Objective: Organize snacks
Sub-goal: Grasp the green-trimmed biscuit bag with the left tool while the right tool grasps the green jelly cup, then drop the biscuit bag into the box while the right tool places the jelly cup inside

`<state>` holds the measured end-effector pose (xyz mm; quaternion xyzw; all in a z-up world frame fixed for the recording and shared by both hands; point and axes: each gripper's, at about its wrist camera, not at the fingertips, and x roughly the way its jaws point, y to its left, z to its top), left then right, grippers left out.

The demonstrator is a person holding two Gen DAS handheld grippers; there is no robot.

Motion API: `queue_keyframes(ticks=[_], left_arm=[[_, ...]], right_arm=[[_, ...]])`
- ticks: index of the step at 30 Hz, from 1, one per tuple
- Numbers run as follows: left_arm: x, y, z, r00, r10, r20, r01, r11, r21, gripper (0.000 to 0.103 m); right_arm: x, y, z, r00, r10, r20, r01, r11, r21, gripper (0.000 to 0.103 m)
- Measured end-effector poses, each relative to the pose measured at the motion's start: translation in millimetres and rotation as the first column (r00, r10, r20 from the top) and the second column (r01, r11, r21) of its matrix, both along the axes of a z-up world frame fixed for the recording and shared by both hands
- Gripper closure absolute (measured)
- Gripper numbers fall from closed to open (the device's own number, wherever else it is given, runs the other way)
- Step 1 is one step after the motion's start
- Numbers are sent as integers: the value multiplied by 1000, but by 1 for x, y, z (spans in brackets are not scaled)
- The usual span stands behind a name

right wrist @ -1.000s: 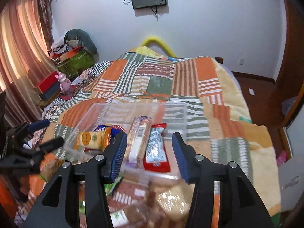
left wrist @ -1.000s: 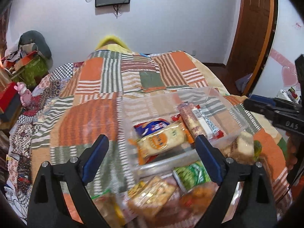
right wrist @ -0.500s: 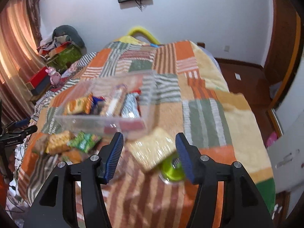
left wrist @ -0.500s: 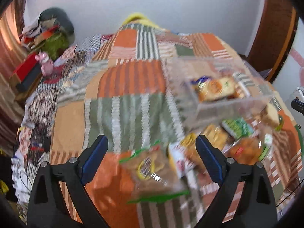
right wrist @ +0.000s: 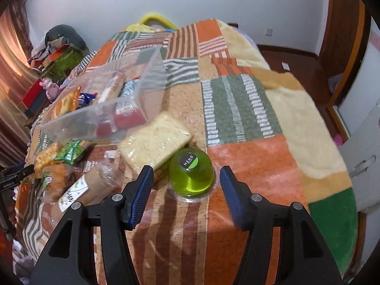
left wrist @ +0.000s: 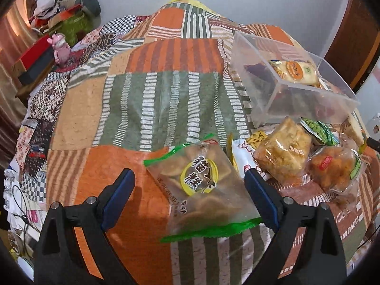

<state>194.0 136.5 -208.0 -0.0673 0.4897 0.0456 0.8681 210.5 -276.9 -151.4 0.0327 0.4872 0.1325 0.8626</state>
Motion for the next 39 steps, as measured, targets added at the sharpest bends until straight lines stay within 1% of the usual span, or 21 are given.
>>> queue_keyframes(ticks=[2, 3, 5, 7, 8, 9, 12, 15, 16, 19, 24, 30, 36, 39], left_arm=[[2, -1, -8, 1000, 0, -17, -1, 1000, -21, 9], [3, -1, -11, 1000, 5, -22, -6, 1000, -28, 11], [3, 0, -15, 1000, 13, -23, -14, 998, -58, 17], [3, 1, -16, 1000, 13, -16, -14, 997, -80, 26], [4, 0, -16, 1000, 10, -15, -11, 997, -82, 30], [4, 0, -15, 1000, 6, -13, -7, 997, -80, 37], [3, -5, -13, 1000, -16, -4, 16, 998, -59, 41], [-1, -11, -11, 1000, -31, 0, 31, 999, -23, 43], [-2, -13, -10, 999, -34, 1, 34, 999, -15, 43], [-6, -15, -5, 999, -33, 9, 33, 999, -12, 43], [-8, -12, 15, 998, -28, 51, 28, 1000, -10, 43], [-7, -17, 46, 992, -38, 121, 38, 999, 2, 43], [4, -34, 75, 979, -72, 189, 73, 997, 1, 43], [15, -47, 89, 970, -101, 220, 102, 995, 5, 43]], right_arm=[[4, 0, -8, 1000, -8, -20, 8, 1000, 0, 48], [5, -1, -12, 999, -15, -29, 15, 1000, 0, 48], [7, -3, -18, 999, -25, -42, 26, 1000, 14, 48], [8, -5, -21, 998, -26, -51, 27, 999, 31, 49], [8, -5, -21, 999, -24, -44, 26, 999, 36, 54], [7, -6, -20, 999, -22, -35, 23, 999, 39, 56], [4, -6, -19, 1000, -13, -19, 14, 999, 38, 56], [2, -5, -18, 1000, -8, -4, 8, 999, 31, 57], [1, -5, -17, 1000, -7, 2, 7, 999, 33, 60], [2, -4, -14, 1000, -8, 13, 7, 1000, 27, 60], [0, -6, -9, 999, -15, 29, 14, 999, 36, 60], [-2, -9, 15, 996, -25, 85, 21, 998, 51, 60], [1, 4, 46, 986, 9, 167, -20, 998, 62, 60], [6, 13, 55, 981, 23, 195, -38, 997, 71, 60]])
